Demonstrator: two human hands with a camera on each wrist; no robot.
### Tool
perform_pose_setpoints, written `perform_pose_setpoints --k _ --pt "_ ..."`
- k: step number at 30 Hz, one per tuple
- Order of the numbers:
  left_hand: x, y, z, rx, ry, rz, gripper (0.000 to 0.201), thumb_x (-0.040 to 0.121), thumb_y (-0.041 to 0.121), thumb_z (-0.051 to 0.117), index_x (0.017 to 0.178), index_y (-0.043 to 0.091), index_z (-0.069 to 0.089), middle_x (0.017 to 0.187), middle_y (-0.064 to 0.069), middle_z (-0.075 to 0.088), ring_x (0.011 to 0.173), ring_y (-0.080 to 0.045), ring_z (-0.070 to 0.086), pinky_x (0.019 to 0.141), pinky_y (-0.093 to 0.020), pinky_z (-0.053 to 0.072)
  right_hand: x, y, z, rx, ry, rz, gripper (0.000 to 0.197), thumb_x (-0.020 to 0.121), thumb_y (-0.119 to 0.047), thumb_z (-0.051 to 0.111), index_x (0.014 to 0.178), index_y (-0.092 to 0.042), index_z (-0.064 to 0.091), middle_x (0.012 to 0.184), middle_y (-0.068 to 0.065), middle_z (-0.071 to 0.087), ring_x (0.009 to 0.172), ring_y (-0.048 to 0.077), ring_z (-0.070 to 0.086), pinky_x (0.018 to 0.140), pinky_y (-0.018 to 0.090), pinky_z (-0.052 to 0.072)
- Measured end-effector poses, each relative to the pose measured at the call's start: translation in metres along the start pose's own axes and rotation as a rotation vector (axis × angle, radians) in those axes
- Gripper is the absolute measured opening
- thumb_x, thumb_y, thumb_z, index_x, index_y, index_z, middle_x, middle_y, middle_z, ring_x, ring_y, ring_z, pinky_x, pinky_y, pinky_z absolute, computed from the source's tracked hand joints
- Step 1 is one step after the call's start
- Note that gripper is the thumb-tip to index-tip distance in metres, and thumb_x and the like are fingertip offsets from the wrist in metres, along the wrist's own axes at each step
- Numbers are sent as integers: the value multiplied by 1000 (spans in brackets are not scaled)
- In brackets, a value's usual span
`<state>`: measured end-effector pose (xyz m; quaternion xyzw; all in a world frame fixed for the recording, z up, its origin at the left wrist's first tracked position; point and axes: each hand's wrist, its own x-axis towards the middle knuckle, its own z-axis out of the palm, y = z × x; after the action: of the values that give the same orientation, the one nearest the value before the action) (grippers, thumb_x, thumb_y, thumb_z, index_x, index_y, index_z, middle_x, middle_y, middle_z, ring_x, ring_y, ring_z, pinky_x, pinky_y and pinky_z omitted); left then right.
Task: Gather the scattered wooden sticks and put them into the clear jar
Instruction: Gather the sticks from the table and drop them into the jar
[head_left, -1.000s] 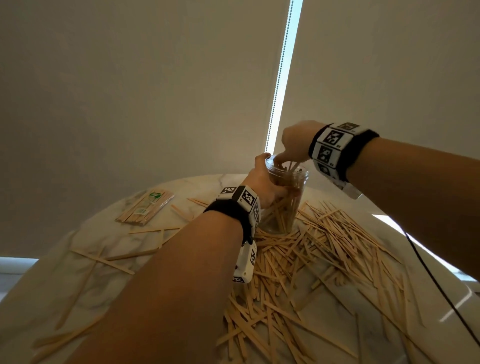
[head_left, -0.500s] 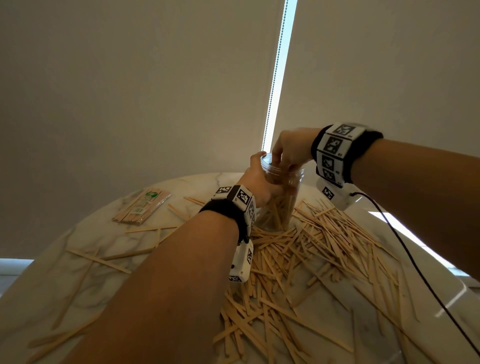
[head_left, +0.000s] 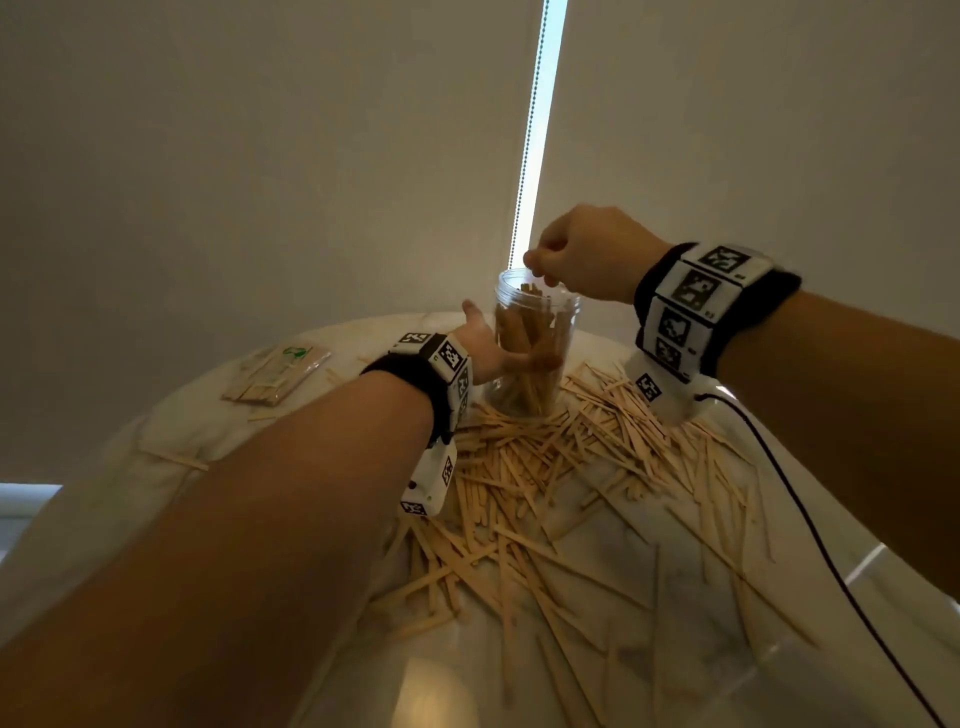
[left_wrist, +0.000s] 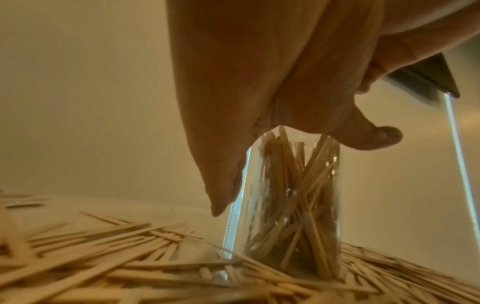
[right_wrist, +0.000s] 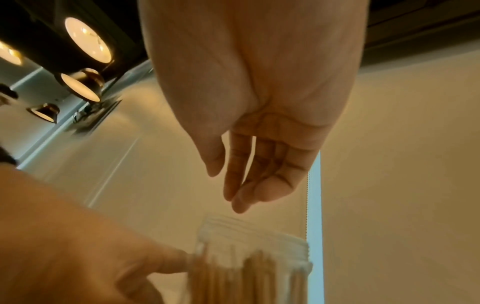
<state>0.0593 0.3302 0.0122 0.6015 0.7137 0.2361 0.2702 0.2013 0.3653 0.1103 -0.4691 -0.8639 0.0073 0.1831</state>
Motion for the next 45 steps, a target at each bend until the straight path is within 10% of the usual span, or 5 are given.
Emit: perform_pose_setpoints --k 8,13,28,33,45 --pt "-103 -31 -38 396 -3 -18 56 80 56 74 113 10 71 108 -5 72 94 -20 65 75 -25 48 -129 -31 41 -23 -531 143 58 91 -67 51 92 -13 74 74 -1 75 63 15 71 71 32 61" --pt "-166 -80 -59 719 -65 -183 61 83 61 67 114 9 67 100 -3 66 89 -21 58 76 -29 47 -213 -66 28 -241 -788 92 75 76 -88 46 64 -14 57 61 -1 62 51 13 53 61 25 47" --pt "-203 -102 -24 566 -35 -223 51 93 57 56 97 7 66 99 -9 67 89 -24 63 72 -30 45 -219 -55 59 -184 -624 162 18 85 -17 71 97 -4 75 96 9 74 81 21 66 70 28 54" --pt "-197 -76 6 554 -87 -173 96 66 95 39 104 12 70 103 -11 71 93 -26 66 84 -36 54 -211 -68 61 -118 -551 269 59 96 -64 44 84 -10 64 90 7 67 85 20 64 76 29 51" --pt "-187 -61 16 603 -100 -113 41 84 39 75 111 10 66 101 -7 66 86 -21 59 73 -29 50 -201 -68 75 -224 -556 153 45 89 -45 69 113 -7 67 107 7 68 100 23 64 86 31 51"
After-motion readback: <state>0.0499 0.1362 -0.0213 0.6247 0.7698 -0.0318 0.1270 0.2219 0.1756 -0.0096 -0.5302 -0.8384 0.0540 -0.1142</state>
